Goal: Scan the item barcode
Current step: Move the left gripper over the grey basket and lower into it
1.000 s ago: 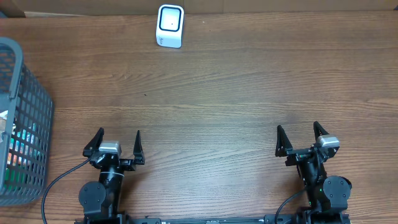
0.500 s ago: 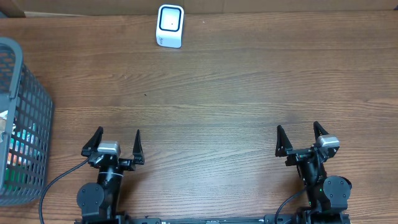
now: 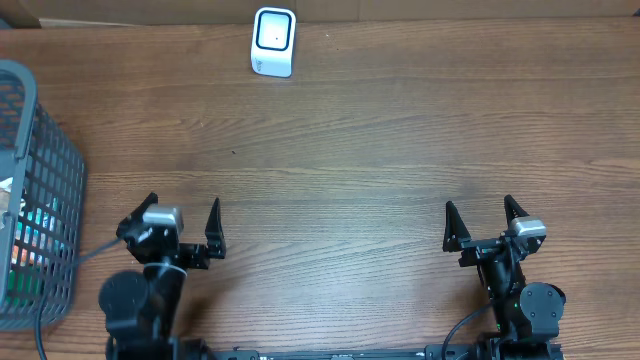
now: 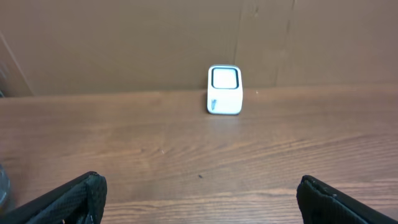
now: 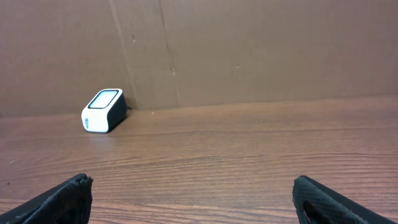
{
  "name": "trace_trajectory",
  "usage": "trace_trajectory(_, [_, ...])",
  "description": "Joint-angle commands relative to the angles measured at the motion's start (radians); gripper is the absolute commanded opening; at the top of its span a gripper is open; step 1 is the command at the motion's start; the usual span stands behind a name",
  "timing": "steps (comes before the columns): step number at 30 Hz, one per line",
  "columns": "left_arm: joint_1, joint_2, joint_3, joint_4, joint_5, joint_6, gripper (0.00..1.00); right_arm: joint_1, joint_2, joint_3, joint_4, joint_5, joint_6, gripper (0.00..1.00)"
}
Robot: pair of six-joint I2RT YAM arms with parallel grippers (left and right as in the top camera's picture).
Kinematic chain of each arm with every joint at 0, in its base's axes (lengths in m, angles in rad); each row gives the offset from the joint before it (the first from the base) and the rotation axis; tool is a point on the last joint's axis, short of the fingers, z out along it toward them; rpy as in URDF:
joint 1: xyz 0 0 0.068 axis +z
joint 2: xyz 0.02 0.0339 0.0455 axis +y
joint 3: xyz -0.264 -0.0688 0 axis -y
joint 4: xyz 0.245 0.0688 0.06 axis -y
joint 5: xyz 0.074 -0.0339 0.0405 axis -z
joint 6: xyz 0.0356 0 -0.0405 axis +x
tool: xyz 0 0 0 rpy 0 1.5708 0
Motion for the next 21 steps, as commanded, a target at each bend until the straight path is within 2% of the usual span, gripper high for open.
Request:
trace_trajectory(1, [-0.004,0.134,0.120,-0.034,0.035,0.023,1.00,0.004,-0.008,-0.011,0.003,0.010,0.001,1.00])
trace_trajectory(3, [-0.004,0.280,0.237,-0.098,0.060,0.023,1.00,0.004,-0.008,-0.010,0.003,0.010,0.001,1.00])
trace_trajectory(8, [-0.004,0.503,0.462,-0.287,0.081,0.027,1.00,0.004,-0.008,-0.011,0.003,0.010,0.001,1.00])
trace_trajectory(16, [-0.004,0.911,1.000,-0.790,0.084,0.082,1.00,0.004,-0.008,-0.011,0.003,0.010,0.001,1.00])
trace_trajectory(21, [-0.004,1.073,1.322,-1.035,0.156,0.082,1.00,0.004,-0.008,-0.011,0.003,0.010,0.001,1.00])
